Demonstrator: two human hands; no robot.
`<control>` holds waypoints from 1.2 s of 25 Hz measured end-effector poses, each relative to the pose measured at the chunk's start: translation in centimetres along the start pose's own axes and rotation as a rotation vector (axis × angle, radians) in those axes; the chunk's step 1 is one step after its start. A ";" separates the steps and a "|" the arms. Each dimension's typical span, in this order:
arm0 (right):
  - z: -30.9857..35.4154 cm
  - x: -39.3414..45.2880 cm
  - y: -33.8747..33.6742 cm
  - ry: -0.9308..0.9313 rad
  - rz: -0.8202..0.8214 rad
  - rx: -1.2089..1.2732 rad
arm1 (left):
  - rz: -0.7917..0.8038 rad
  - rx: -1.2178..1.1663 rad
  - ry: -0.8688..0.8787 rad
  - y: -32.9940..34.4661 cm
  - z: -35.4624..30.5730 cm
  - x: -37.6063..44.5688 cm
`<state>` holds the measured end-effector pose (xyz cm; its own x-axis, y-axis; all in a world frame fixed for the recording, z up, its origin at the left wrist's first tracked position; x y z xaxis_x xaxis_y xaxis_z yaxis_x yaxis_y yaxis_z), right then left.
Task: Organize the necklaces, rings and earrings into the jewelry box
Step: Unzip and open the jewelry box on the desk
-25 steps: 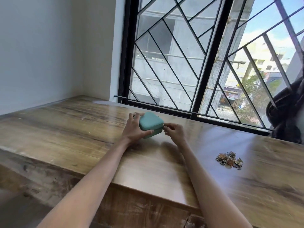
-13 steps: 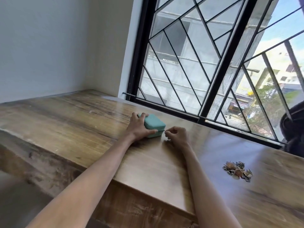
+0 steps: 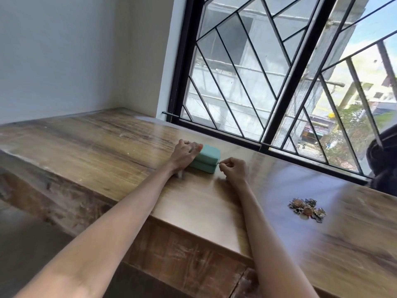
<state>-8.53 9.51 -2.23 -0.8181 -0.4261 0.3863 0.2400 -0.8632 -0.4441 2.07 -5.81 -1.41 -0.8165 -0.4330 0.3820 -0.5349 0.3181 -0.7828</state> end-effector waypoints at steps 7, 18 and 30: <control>-0.2 -0.6 -1.1 0.114 -0.060 -0.004 | -0.069 0.180 0.134 0.2 0.2 0.0; 2.5 -3.8 -2.2 -0.185 -0.022 -0.388 | -0.107 0.210 0.141 0.7 -1.5 -0.5; 3.4 -3.6 -1.7 -0.357 -0.198 -0.305 | -0.160 0.301 0.193 1.1 -2.7 -2.2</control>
<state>-4.23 11.63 -0.15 -0.5902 -0.3737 0.7155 -0.1087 -0.8415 -0.5292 2.68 -2.18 -1.81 -0.7689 -0.2813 0.5741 -0.5947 -0.0148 -0.8038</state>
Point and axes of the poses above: each hand's wrist, its own x-axis towards the middle knuckle, its own y-axis out of the palm, z = x × y, the point moved 1 cm from there along x, towards the middle knuckle, and after that the axes turned 8 degrees about x, right-handed, at the moved point
